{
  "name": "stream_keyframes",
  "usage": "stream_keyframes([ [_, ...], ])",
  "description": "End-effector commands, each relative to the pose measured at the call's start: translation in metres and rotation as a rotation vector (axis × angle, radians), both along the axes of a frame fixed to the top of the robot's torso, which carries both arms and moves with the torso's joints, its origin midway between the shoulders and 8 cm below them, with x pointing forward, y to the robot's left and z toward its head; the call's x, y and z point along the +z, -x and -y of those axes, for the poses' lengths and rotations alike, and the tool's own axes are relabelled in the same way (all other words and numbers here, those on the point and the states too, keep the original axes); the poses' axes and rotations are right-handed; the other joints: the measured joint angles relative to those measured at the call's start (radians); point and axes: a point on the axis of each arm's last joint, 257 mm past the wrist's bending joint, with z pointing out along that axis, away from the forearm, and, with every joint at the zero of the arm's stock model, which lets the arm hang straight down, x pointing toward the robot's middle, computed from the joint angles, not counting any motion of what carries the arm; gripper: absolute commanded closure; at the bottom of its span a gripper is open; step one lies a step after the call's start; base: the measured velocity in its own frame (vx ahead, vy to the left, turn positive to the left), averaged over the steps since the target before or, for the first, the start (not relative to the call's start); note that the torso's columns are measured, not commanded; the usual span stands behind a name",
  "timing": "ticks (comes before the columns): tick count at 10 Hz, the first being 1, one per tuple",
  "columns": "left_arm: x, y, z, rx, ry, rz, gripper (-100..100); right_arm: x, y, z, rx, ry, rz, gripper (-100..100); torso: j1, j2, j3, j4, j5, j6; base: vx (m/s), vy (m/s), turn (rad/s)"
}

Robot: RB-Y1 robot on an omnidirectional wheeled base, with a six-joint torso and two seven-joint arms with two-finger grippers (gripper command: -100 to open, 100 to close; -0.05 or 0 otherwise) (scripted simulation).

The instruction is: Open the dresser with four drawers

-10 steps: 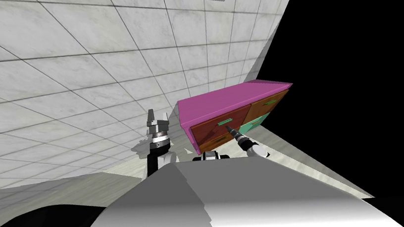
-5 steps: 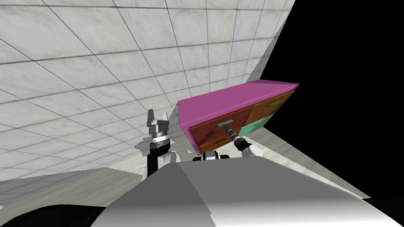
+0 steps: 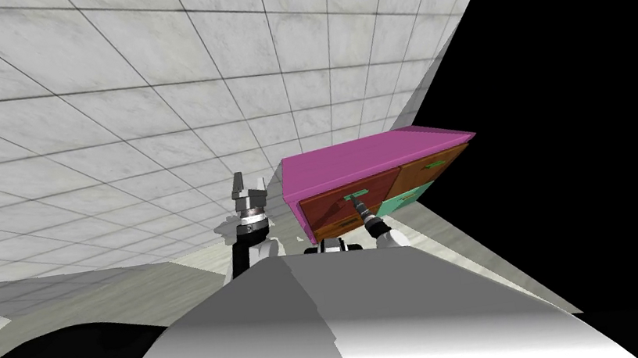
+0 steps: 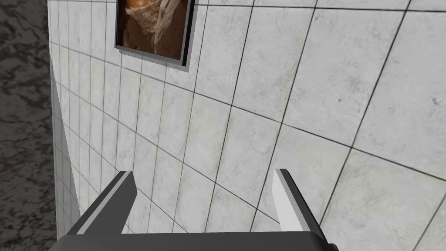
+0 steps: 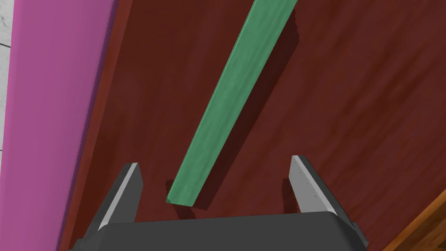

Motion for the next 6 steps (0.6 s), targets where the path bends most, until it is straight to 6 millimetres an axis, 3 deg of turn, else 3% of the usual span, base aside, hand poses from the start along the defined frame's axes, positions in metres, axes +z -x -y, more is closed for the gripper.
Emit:
stream_keyframes([
  [1, 0.000, 0.000, 0.000, 0.000, 0.000, 0.000, 0, 0.000, -0.008, 0.014, -0.012, 0.000, -0.002, 100, 0.000, 0.000, 0.000, 0.000, 0.000, 0.000, -0.136, 0.008, 0.094],
  [6, 0.000, 0.000, 0.000, 0.000, 0.000, 0.000, 0, 0.005, -0.027, 0.048, -0.047, 0.000, 0.000, 100, 0.002, 0.000, 0.000, 0.000, 0.001, 0.000, -0.221, -0.005, 0.073],
])
